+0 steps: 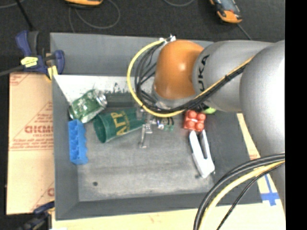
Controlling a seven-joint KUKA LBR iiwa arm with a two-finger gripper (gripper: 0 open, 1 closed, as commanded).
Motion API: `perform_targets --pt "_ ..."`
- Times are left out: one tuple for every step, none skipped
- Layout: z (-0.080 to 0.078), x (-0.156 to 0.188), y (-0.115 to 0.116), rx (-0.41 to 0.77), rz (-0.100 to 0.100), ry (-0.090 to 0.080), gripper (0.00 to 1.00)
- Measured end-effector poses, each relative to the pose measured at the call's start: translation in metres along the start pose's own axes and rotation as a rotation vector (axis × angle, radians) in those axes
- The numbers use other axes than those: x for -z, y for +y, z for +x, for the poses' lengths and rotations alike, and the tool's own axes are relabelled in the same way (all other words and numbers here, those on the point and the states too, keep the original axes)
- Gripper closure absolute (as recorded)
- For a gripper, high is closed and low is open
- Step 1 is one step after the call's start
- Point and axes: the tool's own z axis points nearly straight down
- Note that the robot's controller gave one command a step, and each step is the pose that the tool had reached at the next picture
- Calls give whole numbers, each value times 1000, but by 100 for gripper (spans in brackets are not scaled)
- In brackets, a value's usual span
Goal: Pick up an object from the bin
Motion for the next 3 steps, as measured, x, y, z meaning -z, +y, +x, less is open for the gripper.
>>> perform_targets --pt "-7 -18 36 -27 2 -5 0" --pt "-17 -21 54 -18 -3 -9 0" --pt "-23 -36 63 1 -1 -18 0"
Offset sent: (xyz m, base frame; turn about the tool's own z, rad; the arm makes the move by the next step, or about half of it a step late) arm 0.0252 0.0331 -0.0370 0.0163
